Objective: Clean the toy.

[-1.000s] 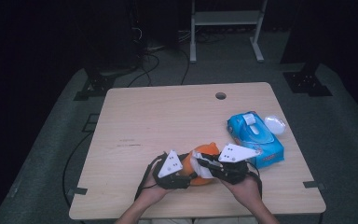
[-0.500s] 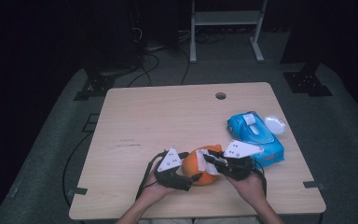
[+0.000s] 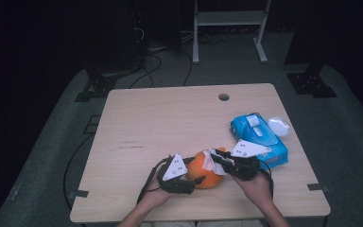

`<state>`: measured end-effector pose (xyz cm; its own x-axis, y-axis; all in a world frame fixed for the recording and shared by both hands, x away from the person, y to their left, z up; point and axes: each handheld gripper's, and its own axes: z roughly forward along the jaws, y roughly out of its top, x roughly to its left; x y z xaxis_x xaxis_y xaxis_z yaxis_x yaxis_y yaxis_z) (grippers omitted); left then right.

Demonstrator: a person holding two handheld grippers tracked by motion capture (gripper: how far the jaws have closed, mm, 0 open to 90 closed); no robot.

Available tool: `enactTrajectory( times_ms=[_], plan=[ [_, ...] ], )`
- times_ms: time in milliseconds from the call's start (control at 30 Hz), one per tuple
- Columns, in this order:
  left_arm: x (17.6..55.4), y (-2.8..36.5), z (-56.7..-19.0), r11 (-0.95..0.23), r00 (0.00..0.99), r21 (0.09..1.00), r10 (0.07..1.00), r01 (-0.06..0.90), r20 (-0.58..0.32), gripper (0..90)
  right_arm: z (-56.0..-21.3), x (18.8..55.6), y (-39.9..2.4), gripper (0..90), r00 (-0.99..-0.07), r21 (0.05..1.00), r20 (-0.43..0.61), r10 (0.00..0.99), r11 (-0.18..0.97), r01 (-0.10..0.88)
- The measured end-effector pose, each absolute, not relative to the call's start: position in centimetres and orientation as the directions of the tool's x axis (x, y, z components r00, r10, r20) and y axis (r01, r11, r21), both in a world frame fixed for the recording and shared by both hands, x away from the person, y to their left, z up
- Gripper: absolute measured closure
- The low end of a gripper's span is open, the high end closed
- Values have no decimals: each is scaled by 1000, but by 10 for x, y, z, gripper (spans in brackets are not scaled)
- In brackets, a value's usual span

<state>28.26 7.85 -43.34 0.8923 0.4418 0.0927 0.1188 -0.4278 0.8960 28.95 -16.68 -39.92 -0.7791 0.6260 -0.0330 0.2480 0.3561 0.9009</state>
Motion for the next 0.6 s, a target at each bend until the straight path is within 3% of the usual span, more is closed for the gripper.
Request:
enactTrajectory(
  times_ms=[67,133,233,333,433,500,600],
  plan=[
    [283,79,-433,-416,893,900,445,133,73,209,-397,285,-160,777,-790,902,-40,612,362,235],
    [280,79,-433,-439,889,895,439,85,131,299,-394,279,-150,776,-810,905,-45,585,368,216],
    [275,76,-432,-463,883,885,435,49,178,358,-391,275,-141,776,-828,901,-74,556,393,183],
    [275,77,-432,-465,884,884,428,40,186,388,-390,280,-149,776,-806,904,-68,587,379,200],
    [274,74,-432,-469,892,883,412,31,187,369,-393,284,-157,776,-798,903,-24,602,355,241],
    [275,74,-432,-460,898,887,407,45,165,310,-394,282,-152,776,-808,901,-26,589,365,237],
    [275,76,-433,-470,897,882,404,36,178,328,-395,278,-143,776,-829,904,-16,558,363,227]
  ],
)
